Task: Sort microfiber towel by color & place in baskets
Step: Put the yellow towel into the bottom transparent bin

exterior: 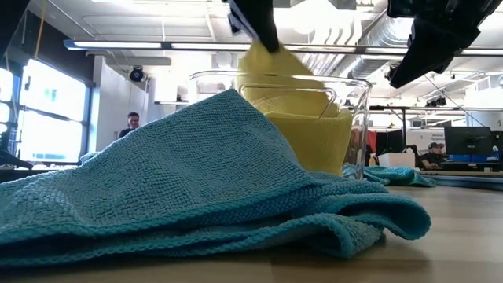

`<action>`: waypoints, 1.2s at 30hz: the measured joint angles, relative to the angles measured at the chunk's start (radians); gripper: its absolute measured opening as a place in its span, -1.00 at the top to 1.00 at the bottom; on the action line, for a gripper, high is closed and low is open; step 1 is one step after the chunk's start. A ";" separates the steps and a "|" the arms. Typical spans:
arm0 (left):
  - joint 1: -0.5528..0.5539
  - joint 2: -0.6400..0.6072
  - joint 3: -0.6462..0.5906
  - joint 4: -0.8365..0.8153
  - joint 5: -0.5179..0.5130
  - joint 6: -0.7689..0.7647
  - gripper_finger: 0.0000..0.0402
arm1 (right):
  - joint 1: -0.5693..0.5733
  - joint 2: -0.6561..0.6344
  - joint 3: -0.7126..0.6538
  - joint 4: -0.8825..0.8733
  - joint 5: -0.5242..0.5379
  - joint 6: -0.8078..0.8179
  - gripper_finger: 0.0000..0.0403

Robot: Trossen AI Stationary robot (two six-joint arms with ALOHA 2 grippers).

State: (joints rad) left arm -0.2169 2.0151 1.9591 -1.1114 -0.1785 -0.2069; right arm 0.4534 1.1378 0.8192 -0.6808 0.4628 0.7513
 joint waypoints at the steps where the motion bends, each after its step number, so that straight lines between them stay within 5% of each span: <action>1: 0.000 -0.022 0.000 -0.016 -0.020 -0.002 0.97 | 0.000 0.000 0.000 0.000 0.000 0.000 1.00; 12: -0.046 -0.323 0.002 -0.046 -0.357 -0.106 1.00 | 0.000 0.001 0.000 -0.002 0.000 0.000 1.00; 17: -0.069 -0.406 0.002 -0.033 -0.420 -0.126 1.00 | 0.000 0.001 0.000 0.002 0.000 0.000 1.00; 26: -0.042 -0.319 0.002 -0.023 -0.331 -0.143 1.00 | 0.000 0.001 0.000 0.005 0.016 0.008 1.00; 36: -0.055 -0.178 0.000 0.265 -0.108 0.080 1.00 | 0.000 0.001 0.000 0.006 0.019 0.008 1.00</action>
State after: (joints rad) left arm -0.2714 1.8374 1.9591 -0.8462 -0.2866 -0.1274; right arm 0.4534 1.1385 0.8192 -0.6752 0.4815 0.7593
